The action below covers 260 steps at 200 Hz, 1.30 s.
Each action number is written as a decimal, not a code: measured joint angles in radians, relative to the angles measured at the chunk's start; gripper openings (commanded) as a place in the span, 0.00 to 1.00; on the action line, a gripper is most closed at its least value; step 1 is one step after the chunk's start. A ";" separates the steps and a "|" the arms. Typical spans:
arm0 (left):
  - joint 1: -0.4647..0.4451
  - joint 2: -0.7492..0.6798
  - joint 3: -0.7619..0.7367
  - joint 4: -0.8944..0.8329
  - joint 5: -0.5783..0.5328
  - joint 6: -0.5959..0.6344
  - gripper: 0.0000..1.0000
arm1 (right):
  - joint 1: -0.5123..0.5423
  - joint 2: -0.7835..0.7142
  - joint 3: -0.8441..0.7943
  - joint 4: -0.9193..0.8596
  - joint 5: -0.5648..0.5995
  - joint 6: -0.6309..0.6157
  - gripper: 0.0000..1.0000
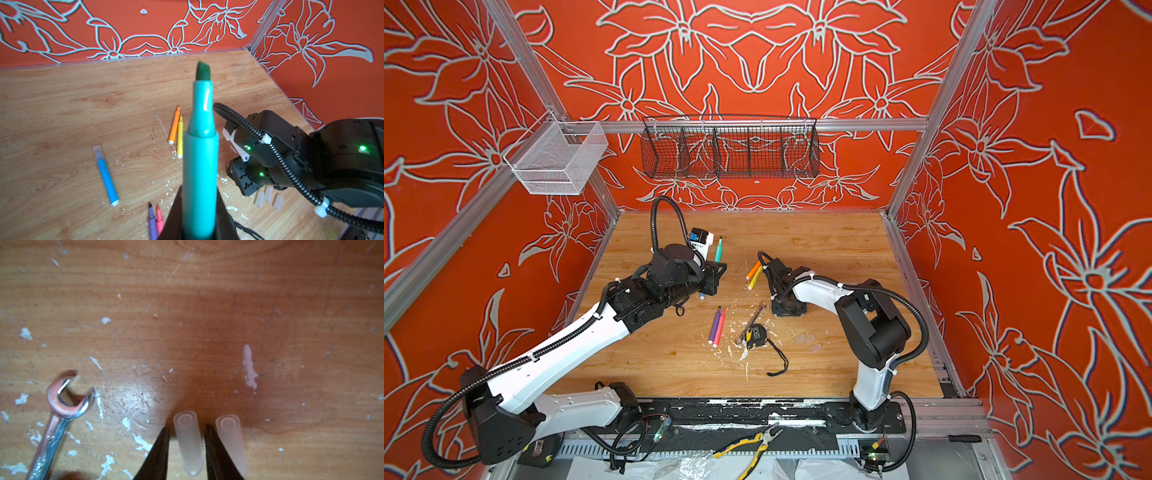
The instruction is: Insert the pens into the pen caps
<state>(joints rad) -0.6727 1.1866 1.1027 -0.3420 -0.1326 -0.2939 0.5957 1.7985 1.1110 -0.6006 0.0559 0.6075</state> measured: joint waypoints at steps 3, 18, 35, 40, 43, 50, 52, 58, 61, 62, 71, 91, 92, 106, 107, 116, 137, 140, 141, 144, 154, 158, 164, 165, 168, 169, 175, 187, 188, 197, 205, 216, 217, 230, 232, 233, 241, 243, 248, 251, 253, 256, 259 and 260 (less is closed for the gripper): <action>0.000 0.000 -0.001 0.000 0.001 0.000 0.00 | 0.000 0.000 0.000 0.000 0.000 0.000 0.29; 0.000 0.000 -0.005 0.000 0.005 0.002 0.00 | 0.000 0.001 0.000 0.004 0.007 0.001 0.26; 0.000 0.000 -0.005 0.001 0.009 0.002 0.00 | 0.000 0.002 0.000 0.010 0.010 0.003 0.22; 0.000 0.000 -0.005 0.001 0.010 0.002 0.00 | 0.000 0.003 0.000 0.011 0.010 0.002 0.21; 0.000 0.000 -0.005 0.001 0.011 0.002 0.00 | 0.000 0.003 0.000 0.012 0.011 0.003 0.21; 0.000 0.000 -0.005 0.002 0.013 0.002 0.00 | 0.000 0.003 0.000 0.014 0.011 0.002 0.20; 0.000 0.000 -0.005 0.002 0.014 0.002 0.00 | 0.001 0.003 0.000 0.014 0.011 0.003 0.20; 0.000 0.000 -0.005 0.002 0.015 0.002 0.00 | 0.001 0.004 0.001 0.015 0.011 0.002 0.19; 0.000 0.000 -0.005 0.002 0.015 0.002 0.00 | 0.002 0.004 0.001 0.015 0.012 0.002 0.18; 0.000 0.000 -0.005 0.002 0.015 0.003 0.00 | 0.002 0.004 0.001 0.015 0.012 0.003 0.18; 0.000 0.000 -0.005 0.003 0.017 0.003 0.00 | 0.002 0.004 0.001 0.015 0.013 0.003 0.17; 0.001 0.000 -0.005 0.007 0.024 0.004 0.00 | 0.002 0.001 0.000 0.015 0.012 0.003 0.16; 0.001 0.000 -0.005 0.008 0.024 0.004 0.00 | 0.002 0.000 0.000 0.015 0.012 0.003 0.16; 0.001 0.000 -0.005 0.009 0.031 0.006 0.00 | 0.002 -0.011 -0.008 0.019 0.010 0.004 0.15; 0.001 0.000 -0.005 0.009 0.032 0.006 0.00 | 0.002 -0.011 -0.009 0.019 0.010 0.004 0.15; 0.001 0.000 -0.005 0.011 0.042 0.007 0.00 | 0.002 -0.029 -0.023 0.016 0.006 0.006 0.15; 0.001 0.000 -0.005 0.020 0.076 0.013 0.00 | 0.002 -0.126 -0.050 0.000 -0.005 0.017 0.14; 0.001 0.000 -0.005 0.022 0.080 0.014 0.00 | 0.002 -0.146 -0.051 -0.002 -0.007 0.020 0.13; 0.001 0.000 -0.006 0.023 0.085 0.014 0.00 | 0.002 -0.151 -0.052 -0.002 -0.007 0.021 0.13; 0.001 0.000 -0.006 0.024 0.090 0.016 0.00 | 0.002 -0.175 -0.052 -0.003 -0.010 0.024 0.13; 0.001 0.000 -0.006 0.029 0.113 0.020 0.00 | 0.002 -0.251 -0.052 0.001 -0.011 0.033 0.12; 0.001 0.000 -0.006 0.031 0.122 0.021 0.00 | 0.002 -0.286 -0.052 0.003 -0.013 0.038 0.12; 0.001 0.000 -0.007 0.034 0.135 0.024 0.00 | 0.002 -0.334 -0.052 0.006 -0.012 0.044 0.11; 0.001 0.000 -0.007 0.035 0.139 0.024 0.00 | 0.002 -0.346 -0.052 0.007 -0.013 0.046 0.11; 0.001 -0.001 -0.008 0.037 0.145 0.025 0.00 | 0.002 -0.370 -0.052 0.010 -0.013 0.050 0.10; 0.001 -0.001 -0.008 0.039 0.148 0.026 0.00 | 0.002 -0.376 -0.052 0.011 -0.013 0.050 0.10; 0.000 -0.002 -0.012 0.045 0.163 0.028 0.00 | 0.002 -0.428 -0.052 0.016 -0.014 0.058 0.10; 0.000 -0.006 -0.019 0.053 0.190 0.032 0.00 | 0.002 -0.516 -0.052 0.028 -0.019 0.073 0.09; -0.001 -0.007 -0.020 0.054 0.193 0.032 0.00 | 0.002 -0.521 -0.052 0.029 -0.020 0.074 0.09; -0.003 -0.008 -0.024 0.059 0.212 0.036 0.00 | 0.002 -0.584 -0.052 0.042 -0.022 0.086 0.08; -0.009 -0.008 -0.024 0.063 0.227 0.040 0.00 | 0.002 -0.636 -0.053 0.055 -0.024 0.098 0.07; -0.023 -0.008 -0.024 0.072 0.244 0.049 0.00 | 0.002 -0.701 -0.055 0.075 -0.026 0.113 0.06; -0.024 -0.008 -0.024 0.073 0.245 0.050 0.00 | 0.002 -0.710 -0.055 0.077 -0.027 0.114 0.06; -0.055 -0.008 -0.024 0.082 0.257 0.066 0.00 | 0.002 -0.785 -0.065 0.115 -0.036 0.132 0.06; -0.061 -0.008 -0.024 0.083 0.262 0.069 0.00 | 0.002 -0.795 -0.066 0.121 -0.037 0.135 0.06; -0.063 -0.008 -0.024 0.083 0.263 0.071 0.00 | 0.002 -0.804 -0.068 0.125 -0.038 0.137 0.06; -0.086 -0.008 -0.024 0.085 0.270 0.084 0.00 | 0.002 -0.847 -0.079 0.156 -0.044 0.146 0.06; -0.089 -0.008 -0.024 0.086 0.271 0.085 0.00 | 0.002 -0.854 -0.081 0.163 -0.047 0.148 0.06; -0.104 -0.007 -0.024 0.089 0.276 0.094 0.00 | 0.002 -0.881 -0.088 0.182 -0.054 0.156 0.06; -0.111 -0.007 -0.024 0.091 0.278 0.097 0.00 | 0.002 -0.894 -0.093 0.195 -0.057 0.159 0.06; -0.114 -0.008 -0.024 0.092 0.279 0.099 0.00 | 0.002 -0.906 -0.096 0.204 -0.063 0.162 0.06; -0.122 -0.008 -0.024 0.094 0.282 0.103 0.00 | 0.002 -0.918 -0.101 0.220 -0.066 0.164 0.06; -0.128 -0.008 -0.024 0.097 0.285 0.108 0.00 | 0.002 -0.933 -0.107 0.237 -0.072 0.169 0.06; -0.129 -0.007 -0.024 0.097 0.285 0.109 0.00 | 0.003 -0.937 -0.108 0.240 -0.074 0.170 0.06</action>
<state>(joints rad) -0.8021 1.1793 1.0786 -0.2447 0.1528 -0.1852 0.5983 0.8616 1.0027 -0.3607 -0.0177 0.7776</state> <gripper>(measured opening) 0.148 0.177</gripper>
